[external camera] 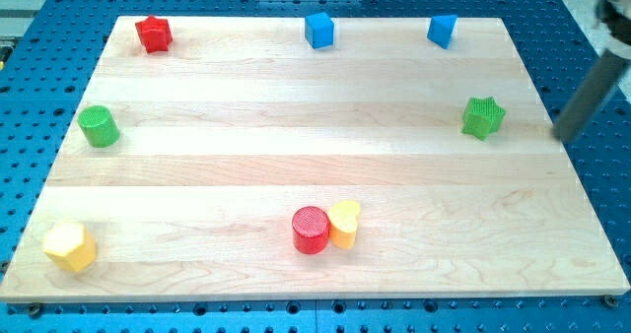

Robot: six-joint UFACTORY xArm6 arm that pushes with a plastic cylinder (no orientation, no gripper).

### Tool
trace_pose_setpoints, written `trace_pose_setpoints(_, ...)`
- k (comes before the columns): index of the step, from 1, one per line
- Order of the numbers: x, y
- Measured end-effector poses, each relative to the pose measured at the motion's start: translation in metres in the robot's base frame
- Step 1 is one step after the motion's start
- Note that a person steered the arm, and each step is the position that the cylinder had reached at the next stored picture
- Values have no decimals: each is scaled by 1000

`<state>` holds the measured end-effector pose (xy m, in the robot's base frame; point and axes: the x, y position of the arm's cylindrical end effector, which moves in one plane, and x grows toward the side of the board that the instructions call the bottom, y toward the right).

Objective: Place the green star top left to the red circle

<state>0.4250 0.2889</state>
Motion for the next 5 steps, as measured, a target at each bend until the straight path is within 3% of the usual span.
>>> trace_pose_setpoints(1,1,-77)
trace_pose_setpoints(2,-20,-75)
trace_pose_setpoints(3,-24,-160)
trace_pose_setpoints(4,-19,-197)
trace_pose_setpoints(5,-39,-158)
